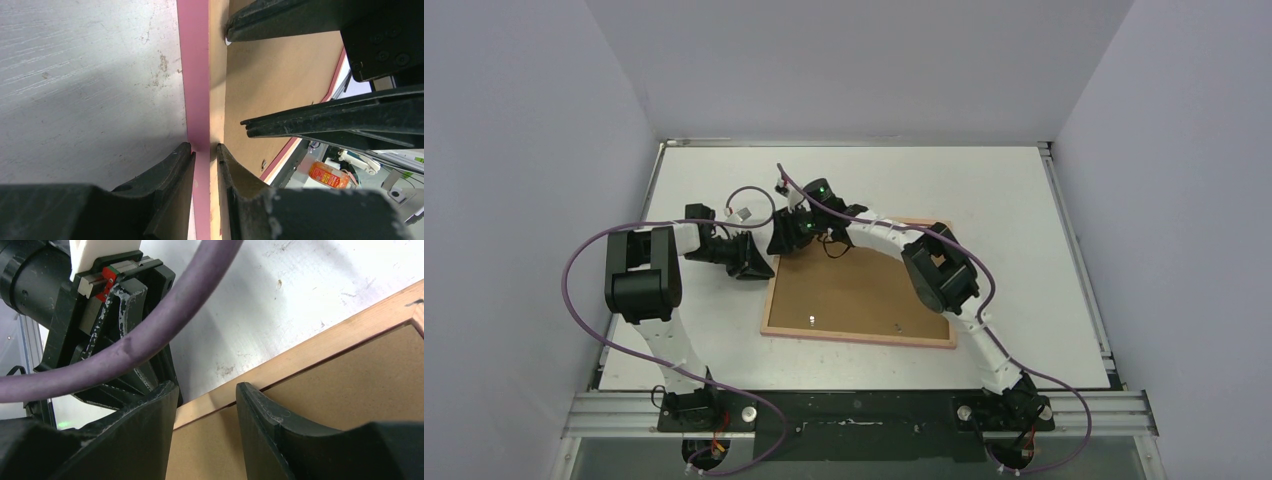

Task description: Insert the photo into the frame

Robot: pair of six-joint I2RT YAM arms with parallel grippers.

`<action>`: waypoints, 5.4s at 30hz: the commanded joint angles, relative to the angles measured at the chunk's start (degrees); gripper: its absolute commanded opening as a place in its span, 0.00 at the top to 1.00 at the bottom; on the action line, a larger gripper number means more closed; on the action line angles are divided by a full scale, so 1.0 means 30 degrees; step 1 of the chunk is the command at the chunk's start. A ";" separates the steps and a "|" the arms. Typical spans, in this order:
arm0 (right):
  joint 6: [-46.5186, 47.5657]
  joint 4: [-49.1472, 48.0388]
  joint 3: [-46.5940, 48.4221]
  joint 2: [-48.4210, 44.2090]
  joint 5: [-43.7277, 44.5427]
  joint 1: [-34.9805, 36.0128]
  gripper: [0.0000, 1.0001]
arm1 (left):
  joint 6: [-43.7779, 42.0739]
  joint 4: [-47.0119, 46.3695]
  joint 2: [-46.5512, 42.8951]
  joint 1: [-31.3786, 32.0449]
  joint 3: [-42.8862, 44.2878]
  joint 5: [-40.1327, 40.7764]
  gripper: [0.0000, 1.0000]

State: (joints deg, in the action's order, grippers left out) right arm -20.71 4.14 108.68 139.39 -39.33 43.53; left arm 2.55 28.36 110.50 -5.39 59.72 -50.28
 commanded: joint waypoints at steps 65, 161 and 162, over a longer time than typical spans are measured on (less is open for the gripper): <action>0.1581 0.1047 -0.0599 -0.1419 0.4194 0.1252 0.51 | -0.0323 -0.0400 0.0223 -0.0282 0.0401 0.1052 0.78; 0.1542 -0.0321 -0.2868 -0.2195 0.4985 0.1223 0.57 | -0.0672 -0.0283 0.0405 -0.0518 0.0208 0.1281 0.78; 0.1542 -0.0344 -0.2970 -0.2237 0.5020 0.1223 0.57 | -0.0666 -0.0283 0.0441 -0.0518 0.0218 0.1276 0.78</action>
State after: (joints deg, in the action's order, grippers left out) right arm -17.06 0.27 102.59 135.50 -25.67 47.55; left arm 2.39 28.67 110.59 -6.11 59.75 -50.22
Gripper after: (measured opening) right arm 0.436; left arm 0.225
